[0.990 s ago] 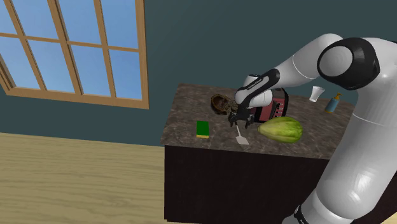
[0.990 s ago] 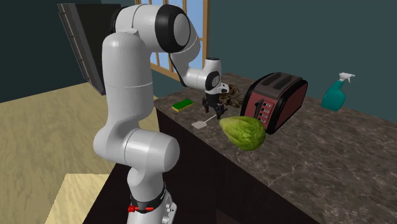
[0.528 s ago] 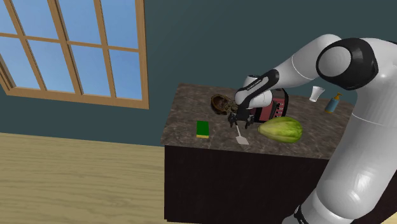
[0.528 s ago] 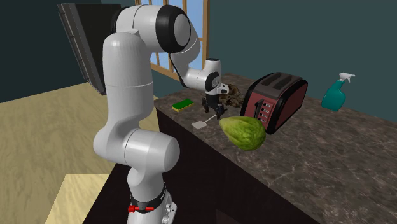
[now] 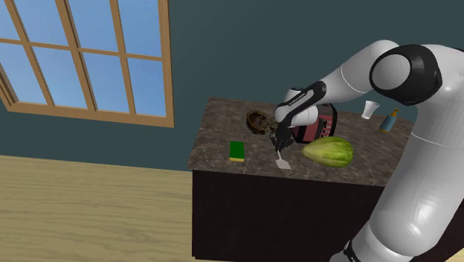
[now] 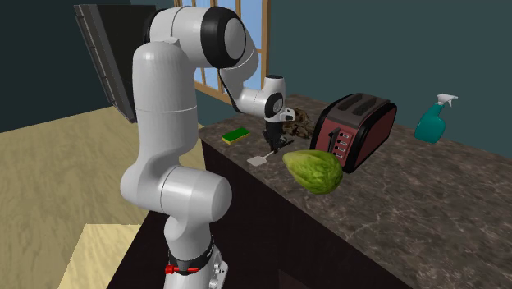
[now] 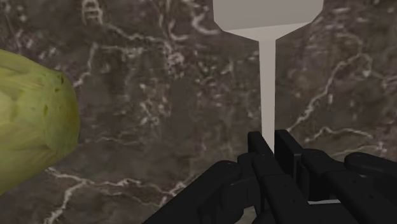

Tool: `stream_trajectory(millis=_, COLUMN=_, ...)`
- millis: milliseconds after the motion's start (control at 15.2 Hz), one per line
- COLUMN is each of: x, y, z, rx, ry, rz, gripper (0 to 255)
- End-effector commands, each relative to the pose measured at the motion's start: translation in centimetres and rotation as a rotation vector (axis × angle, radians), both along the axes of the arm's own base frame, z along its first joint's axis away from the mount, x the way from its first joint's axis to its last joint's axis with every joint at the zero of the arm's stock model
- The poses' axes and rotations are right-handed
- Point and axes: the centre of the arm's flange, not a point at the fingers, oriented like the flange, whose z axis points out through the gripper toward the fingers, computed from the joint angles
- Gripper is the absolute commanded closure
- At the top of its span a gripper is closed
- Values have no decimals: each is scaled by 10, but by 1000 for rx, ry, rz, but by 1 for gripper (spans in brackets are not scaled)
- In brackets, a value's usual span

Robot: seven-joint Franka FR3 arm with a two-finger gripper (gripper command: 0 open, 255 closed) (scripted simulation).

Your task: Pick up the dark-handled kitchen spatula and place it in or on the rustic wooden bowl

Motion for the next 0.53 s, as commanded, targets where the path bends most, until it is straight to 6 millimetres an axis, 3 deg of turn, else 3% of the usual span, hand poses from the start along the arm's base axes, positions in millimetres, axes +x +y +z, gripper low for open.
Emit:
stream_trajectory(millis=0, x=0, y=0, z=0, rx=0, ry=0, rz=0, gripper=255)
stream_trajectory(millis=462, x=0, y=0, z=32, rx=0, ry=0, rz=0, gripper=255)
